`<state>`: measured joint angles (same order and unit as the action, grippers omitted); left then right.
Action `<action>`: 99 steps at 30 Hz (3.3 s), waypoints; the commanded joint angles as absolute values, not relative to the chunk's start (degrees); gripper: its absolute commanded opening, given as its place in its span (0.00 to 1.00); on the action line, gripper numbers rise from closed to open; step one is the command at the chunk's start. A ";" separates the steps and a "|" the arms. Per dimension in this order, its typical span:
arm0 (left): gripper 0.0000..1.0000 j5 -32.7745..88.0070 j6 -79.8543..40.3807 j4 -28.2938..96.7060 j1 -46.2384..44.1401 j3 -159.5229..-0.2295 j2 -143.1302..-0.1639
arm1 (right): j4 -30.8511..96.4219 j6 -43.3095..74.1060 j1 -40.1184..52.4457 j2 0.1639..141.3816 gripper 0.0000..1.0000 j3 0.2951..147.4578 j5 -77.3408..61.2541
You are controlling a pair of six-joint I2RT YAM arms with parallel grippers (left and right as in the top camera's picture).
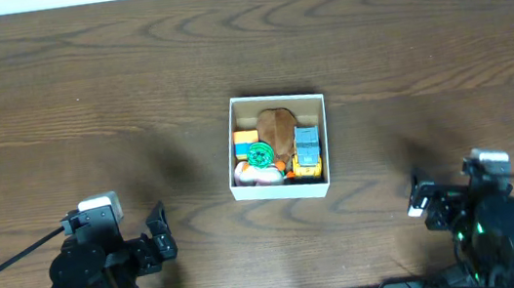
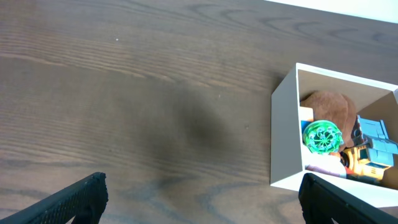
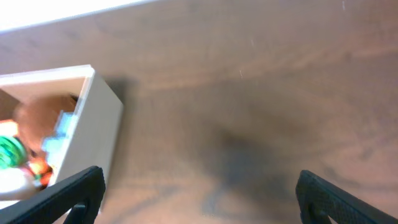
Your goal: Pack container
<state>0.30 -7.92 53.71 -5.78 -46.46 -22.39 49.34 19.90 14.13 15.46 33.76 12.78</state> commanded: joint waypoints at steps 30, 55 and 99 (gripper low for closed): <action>0.98 0.89 -8.75 53.80 -5.58 -46.06 -22.46 | 4.10 -8.10 7.55 0.30 0.99 0.32 0.45; 0.98 0.89 -8.75 53.80 -5.58 -46.06 -22.46 | 4.10 -8.01 7.55 0.32 0.99 0.32 0.38; 0.98 0.73 -1.58 4.40 0.69 -0.23 -0.12 | 4.10 -8.01 7.55 0.32 0.99 0.32 0.38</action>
<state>1.10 -2.28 0.97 0.34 -0.71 -0.58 3.92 -7.18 8.05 0.64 0.40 0.80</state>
